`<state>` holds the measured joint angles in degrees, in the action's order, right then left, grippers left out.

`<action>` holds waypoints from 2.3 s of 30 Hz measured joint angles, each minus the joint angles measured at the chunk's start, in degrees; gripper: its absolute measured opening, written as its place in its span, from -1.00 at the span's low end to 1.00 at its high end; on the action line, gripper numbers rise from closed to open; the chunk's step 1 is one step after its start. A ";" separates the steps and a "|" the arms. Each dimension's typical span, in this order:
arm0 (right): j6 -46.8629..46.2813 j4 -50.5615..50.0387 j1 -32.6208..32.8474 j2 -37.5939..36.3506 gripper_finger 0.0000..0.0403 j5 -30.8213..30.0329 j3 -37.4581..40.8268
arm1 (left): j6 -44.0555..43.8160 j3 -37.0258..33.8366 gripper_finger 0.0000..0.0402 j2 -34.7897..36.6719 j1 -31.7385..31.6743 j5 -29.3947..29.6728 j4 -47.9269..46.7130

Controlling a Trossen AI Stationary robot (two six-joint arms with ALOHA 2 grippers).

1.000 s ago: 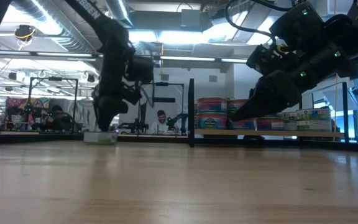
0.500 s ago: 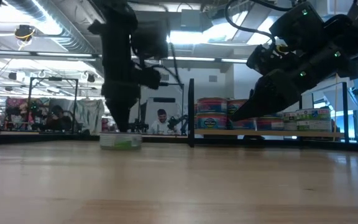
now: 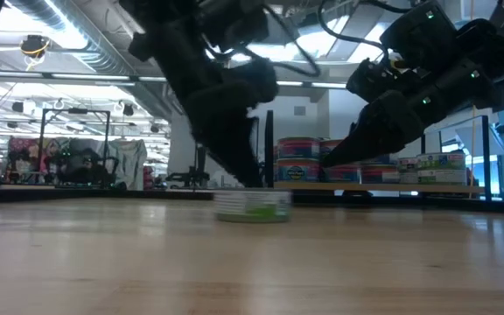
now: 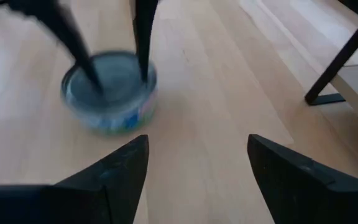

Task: Stack canned seafood by type on shelf
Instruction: Put the green tuna can on the shelf

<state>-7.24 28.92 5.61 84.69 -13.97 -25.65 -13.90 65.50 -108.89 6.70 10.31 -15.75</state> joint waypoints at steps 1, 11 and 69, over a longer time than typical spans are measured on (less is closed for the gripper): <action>0.02 0.19 0.00 0.00 0.36 0.08 0.00 | 0.26 0.01 -0.04 -0.58 0.37 -0.10 2.39; -0.13 1.51 0.41 0.00 0.36 1.76 -0.88 | 3.91 3.10 -0.05 4.43 4.91 0.11 0.50; -4.53 8.71 1.90 6.88 0.36 3.75 -4.52 | 7.88 -21.08 -0.05 7.13 4.53 -1.40 34.15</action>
<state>-11.77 37.63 7.51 91.57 -10.22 -30.17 -6.03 44.42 -101.75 11.23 8.92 18.40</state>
